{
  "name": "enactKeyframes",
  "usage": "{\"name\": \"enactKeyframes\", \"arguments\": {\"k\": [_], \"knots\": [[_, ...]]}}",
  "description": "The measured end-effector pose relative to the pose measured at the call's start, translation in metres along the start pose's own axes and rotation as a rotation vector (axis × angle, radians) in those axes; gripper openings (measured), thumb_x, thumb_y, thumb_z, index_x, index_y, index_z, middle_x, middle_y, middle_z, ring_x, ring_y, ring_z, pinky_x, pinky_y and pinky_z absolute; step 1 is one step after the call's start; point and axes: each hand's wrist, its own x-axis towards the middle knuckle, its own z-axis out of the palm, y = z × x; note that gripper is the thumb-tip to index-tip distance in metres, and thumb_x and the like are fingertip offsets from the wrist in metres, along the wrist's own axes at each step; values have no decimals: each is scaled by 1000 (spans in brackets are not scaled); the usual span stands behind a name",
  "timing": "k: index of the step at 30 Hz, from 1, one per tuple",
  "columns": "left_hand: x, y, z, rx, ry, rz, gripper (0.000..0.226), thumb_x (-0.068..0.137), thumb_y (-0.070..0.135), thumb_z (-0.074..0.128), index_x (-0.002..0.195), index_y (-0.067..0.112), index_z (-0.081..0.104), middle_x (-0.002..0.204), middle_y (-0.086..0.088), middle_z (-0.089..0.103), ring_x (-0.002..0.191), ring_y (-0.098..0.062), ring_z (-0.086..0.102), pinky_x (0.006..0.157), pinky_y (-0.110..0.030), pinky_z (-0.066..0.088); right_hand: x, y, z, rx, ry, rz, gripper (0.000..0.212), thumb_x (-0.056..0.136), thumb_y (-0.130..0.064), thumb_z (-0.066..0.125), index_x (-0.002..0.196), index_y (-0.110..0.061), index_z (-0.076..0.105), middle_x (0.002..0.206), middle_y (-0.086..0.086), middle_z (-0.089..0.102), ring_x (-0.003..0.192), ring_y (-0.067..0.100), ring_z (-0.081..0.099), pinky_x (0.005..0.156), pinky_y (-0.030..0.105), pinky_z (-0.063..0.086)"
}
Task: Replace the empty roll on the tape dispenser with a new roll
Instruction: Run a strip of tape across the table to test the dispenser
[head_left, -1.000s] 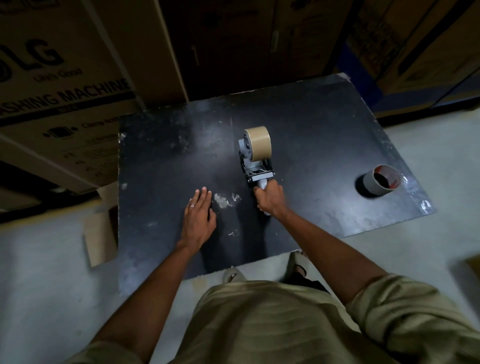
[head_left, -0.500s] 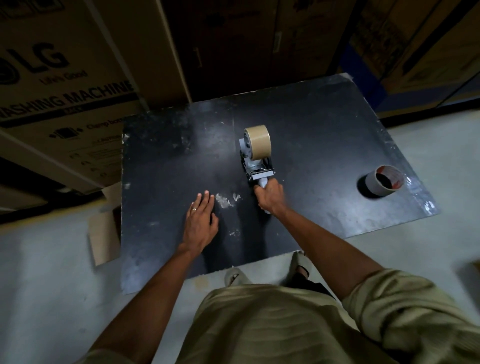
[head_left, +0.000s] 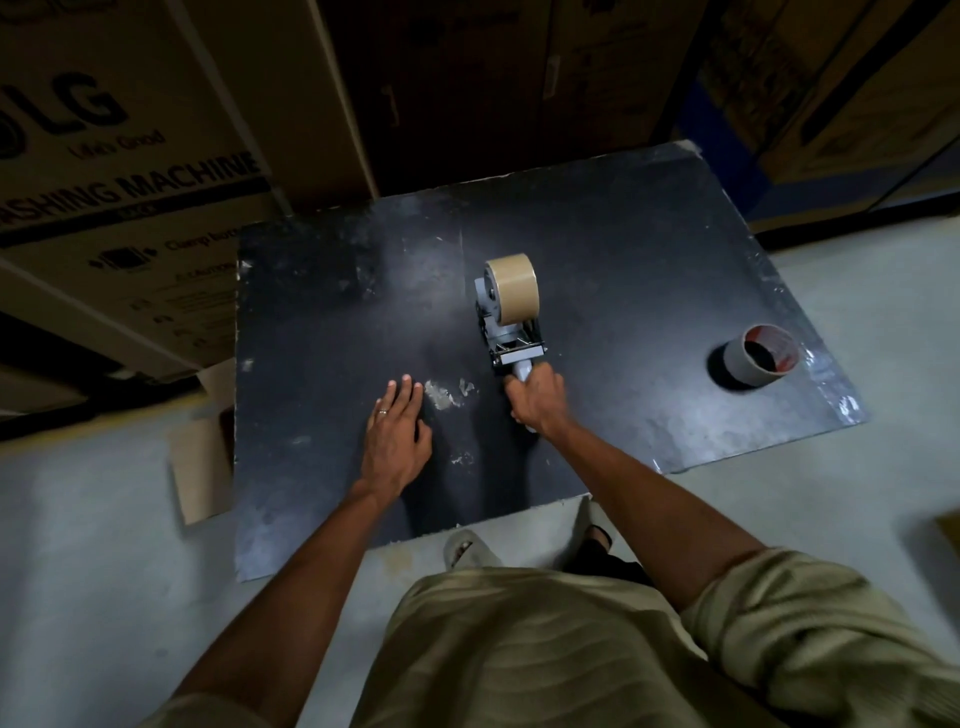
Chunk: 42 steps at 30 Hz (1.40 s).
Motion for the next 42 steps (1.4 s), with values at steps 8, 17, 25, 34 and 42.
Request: {"name": "enactKeyframes", "arguments": {"k": [8,17,25,34,42], "knots": [[-2,2,-1,-17,4,-12,60,96,19,47,153,8,31,163,-8,22,152,-26,15,123,-45,18,-33,-15,-18,-3,7,-29,68,66,-65,44,91,-4,60,87,22,70,80,40,71,76,52,60],[-4,5,-3,-28,-5,-19,60,98,20,46,154,9,26,164,-7,18,153,-25,10,124,-44,13,-39,-4,-16,32,-26,21,67,64,-65,47,93,-6,60,92,22,70,82,40,71,77,52,60],[-4,18,3,5,-24,-19,65,96,24,48,156,12,23,165,-11,10,153,-30,6,123,-47,8,-65,-11,-29,51,-41,25,73,64,-67,48,98,-4,60,99,23,69,90,41,70,80,51,58],[2,41,15,-51,8,97,62,91,23,50,151,10,35,162,-15,24,151,-31,16,123,-48,16,-101,-22,-50,-13,-59,19,43,97,-32,60,117,5,52,123,28,57,114,43,55,89,42,44],[5,38,20,-30,24,116,62,91,26,46,150,12,37,161,-14,27,151,-31,18,121,-50,19,-111,-18,-51,-10,-74,12,43,98,-33,59,119,3,51,123,25,55,113,40,53,87,39,42]]}}
